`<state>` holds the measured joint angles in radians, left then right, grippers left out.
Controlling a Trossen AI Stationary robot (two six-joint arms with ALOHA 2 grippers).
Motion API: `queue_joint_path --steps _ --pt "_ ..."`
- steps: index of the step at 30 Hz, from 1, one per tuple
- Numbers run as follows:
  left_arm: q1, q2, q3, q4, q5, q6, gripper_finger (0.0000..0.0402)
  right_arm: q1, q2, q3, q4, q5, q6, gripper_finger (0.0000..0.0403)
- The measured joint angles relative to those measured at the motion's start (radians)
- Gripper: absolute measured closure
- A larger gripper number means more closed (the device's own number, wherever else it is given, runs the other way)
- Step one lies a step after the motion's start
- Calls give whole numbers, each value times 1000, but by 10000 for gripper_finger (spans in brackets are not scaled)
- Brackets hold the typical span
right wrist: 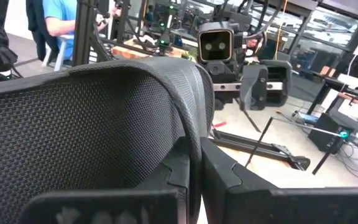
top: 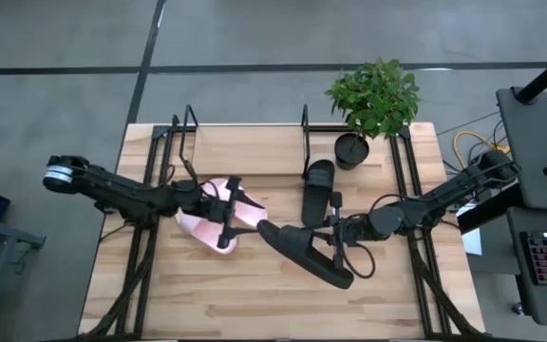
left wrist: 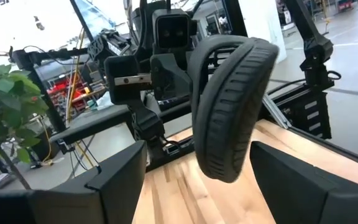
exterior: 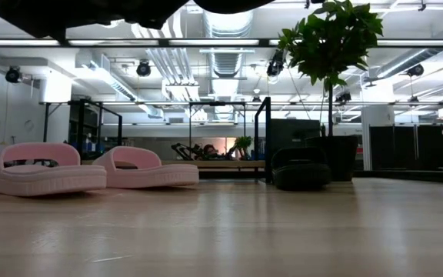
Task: Pick and place slides into the shelf
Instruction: Put the right black slipper on the shelf
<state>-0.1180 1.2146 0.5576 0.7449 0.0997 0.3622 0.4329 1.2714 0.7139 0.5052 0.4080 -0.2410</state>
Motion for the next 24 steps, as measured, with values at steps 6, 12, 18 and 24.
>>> queue_joint_path --steps 6,12,18,24 --pt "0 48 49 2 100 -8 132 -5 0 0 -1 0 -7 394" --pt "1 84 81 3 195 -16 132 -14 0 0 -7 3 -17 394" --pt "1 108 106 1 218 -16 140 -17 0 0 -7 1 -15 394" --pt "1 121 120 5 211 -14 212 -19 0 0 -6 0 -15 394"
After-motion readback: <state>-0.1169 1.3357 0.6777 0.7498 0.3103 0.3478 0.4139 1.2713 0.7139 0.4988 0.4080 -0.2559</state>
